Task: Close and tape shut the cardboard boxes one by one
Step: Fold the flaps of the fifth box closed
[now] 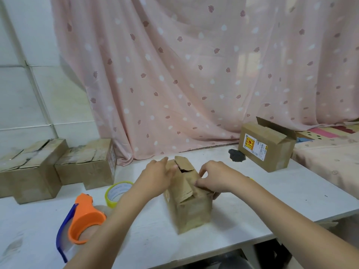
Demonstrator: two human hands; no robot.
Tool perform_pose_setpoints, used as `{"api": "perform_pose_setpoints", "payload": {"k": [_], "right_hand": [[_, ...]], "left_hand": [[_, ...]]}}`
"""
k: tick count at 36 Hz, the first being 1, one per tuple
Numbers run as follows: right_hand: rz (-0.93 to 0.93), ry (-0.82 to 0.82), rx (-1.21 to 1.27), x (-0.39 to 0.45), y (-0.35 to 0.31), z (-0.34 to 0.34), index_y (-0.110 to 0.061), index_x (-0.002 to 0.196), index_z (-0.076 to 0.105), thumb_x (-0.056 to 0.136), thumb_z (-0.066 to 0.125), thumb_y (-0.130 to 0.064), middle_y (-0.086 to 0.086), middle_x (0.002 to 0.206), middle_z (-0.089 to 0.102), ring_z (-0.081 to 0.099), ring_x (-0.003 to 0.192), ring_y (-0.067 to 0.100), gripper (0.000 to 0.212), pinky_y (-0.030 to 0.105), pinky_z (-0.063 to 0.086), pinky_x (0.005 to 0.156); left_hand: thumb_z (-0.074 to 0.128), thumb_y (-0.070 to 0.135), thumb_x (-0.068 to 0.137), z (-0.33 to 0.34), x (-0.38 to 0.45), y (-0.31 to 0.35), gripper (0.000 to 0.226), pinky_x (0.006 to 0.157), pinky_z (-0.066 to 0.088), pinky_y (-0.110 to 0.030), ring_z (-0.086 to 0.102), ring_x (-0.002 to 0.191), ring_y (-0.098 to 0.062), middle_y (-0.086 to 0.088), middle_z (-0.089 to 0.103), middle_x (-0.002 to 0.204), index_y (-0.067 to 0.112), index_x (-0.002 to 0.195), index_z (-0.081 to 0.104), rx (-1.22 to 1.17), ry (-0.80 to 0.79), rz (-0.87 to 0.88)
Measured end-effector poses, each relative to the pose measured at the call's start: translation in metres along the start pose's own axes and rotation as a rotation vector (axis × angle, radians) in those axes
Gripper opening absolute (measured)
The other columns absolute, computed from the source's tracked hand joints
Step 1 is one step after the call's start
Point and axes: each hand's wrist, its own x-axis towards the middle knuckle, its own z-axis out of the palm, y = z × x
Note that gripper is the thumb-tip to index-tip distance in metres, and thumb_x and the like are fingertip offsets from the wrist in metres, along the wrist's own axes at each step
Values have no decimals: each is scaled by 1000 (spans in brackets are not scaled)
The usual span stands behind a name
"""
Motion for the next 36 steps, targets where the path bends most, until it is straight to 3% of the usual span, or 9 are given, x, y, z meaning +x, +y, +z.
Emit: {"api": "perform_pose_setpoints", "payload": {"k": [5,7,10,12,17,21,25,29,36], "right_hand": [[-23,-112,208,-9,-9,11,4,102,64,100,46,-16,19,83,75,74,72,35,26,36,63,68],[-34,-102,60,-10,-8,11,-6,105,65,100,45,-13,14,84,75,73,68,33,22,34,62,66],[-85,117,-428,-2,1,7,-15,119,61,97,50,-13,13,107,67,68,94,33,24,38,56,78],[-188,210,-466,6,7,5,-19,135,48,98,54,-22,10,125,55,54,116,32,37,41,49,88],[-367,43,-256,17,15,4,-38,155,22,90,68,-32,-4,160,18,20,145,20,80,39,32,115],[-416,50,-226,21,17,10,-31,151,36,83,76,-42,-5,149,36,35,137,17,80,33,34,111],[-373,118,-184,19,17,14,-30,139,49,82,76,-46,-5,124,45,43,120,17,65,33,42,98],[-325,194,-192,17,13,18,-29,128,48,81,77,-47,-3,116,46,42,111,20,58,36,44,90],[-300,258,-229,15,12,20,-32,125,47,81,74,-51,-5,110,51,48,104,21,55,36,44,79]], "left_hand": [[44,70,91,-13,-13,24,91,100,39,-30,47,129,-27,-13,44,143,13,157,19,2,-191,37],[55,74,82,-16,-19,25,98,101,39,-29,48,125,-24,-7,27,147,18,154,19,-14,-274,49],[66,78,71,-18,-24,25,84,99,37,-34,43,113,-27,-2,28,130,26,130,37,68,-300,6],[68,76,71,-20,-24,27,75,92,33,-34,38,103,-22,-1,34,121,29,121,39,131,-314,7],[72,64,75,-24,-19,26,102,105,29,-40,43,122,-17,3,48,128,24,154,21,225,-286,110],[74,48,73,-27,-17,16,100,115,20,-50,47,123,-12,14,56,128,44,155,16,197,-272,156],[72,43,74,-25,-20,10,87,119,6,-55,28,142,-14,8,22,154,50,148,27,184,-188,145],[75,41,76,-15,-24,9,60,118,11,-50,39,128,-16,7,24,137,38,128,46,162,-51,169],[68,53,83,-1,-22,3,55,116,16,-49,37,128,-16,5,27,132,29,131,51,207,-25,129]]}}
